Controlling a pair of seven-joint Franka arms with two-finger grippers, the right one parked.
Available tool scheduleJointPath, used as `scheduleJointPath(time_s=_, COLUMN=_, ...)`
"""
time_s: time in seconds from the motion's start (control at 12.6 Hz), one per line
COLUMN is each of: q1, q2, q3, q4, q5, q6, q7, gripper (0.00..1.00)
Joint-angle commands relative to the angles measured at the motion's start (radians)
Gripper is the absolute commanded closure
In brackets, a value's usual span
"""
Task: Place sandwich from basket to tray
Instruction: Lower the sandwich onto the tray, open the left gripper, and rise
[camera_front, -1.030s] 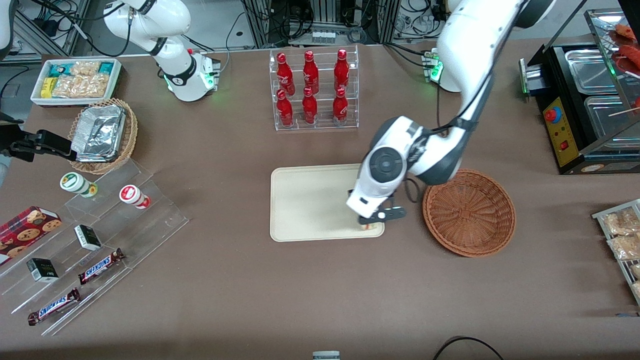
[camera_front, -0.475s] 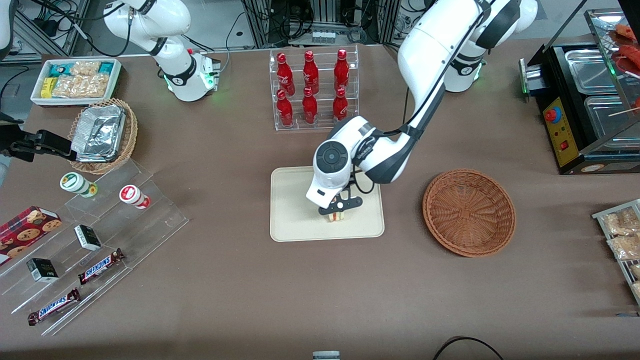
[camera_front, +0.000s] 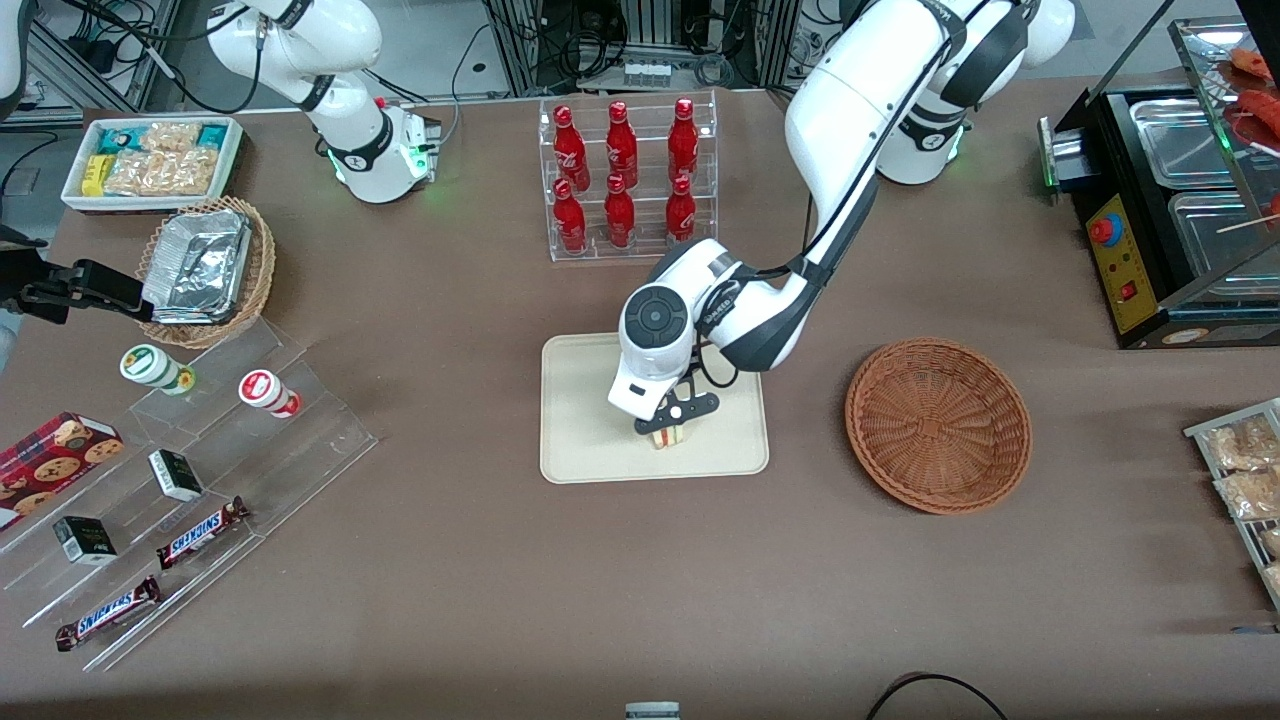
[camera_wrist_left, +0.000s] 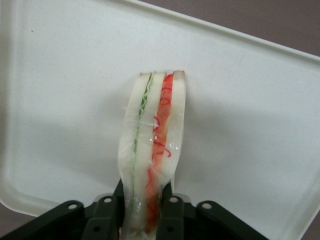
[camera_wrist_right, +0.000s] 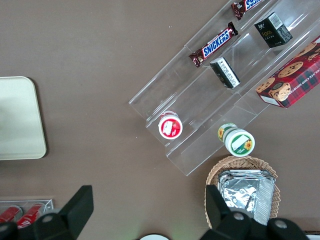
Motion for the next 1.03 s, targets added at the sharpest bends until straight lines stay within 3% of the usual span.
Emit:
scheduleJointPath(time_s=0.0, q1=-0.021, q2=0.017, q3=0.017, q4=0.038, q5=0.060, q6=-0.005, q7=-0.041, gripper=0.00)
scheduleJointPath(time_s=0.24, q1=-0.010, q2=-0.027, q3=0.017, q4=0.060, q5=0.056, q6=-0.038, q7=-0.031, gripper=0.00)
scheduleJointPath(time_s=0.55, q1=0.004, q2=-0.096, q3=0.016, q4=0.191, q5=0.050, q6=-0.259, q7=0.020, gripper=0.00)
scheduleJointPath(time_s=0.95, q1=0.128, q2=-0.256, q3=0.016, q4=0.107, q5=0.048, q6=-0.426, q7=0.263, gripper=0.00)
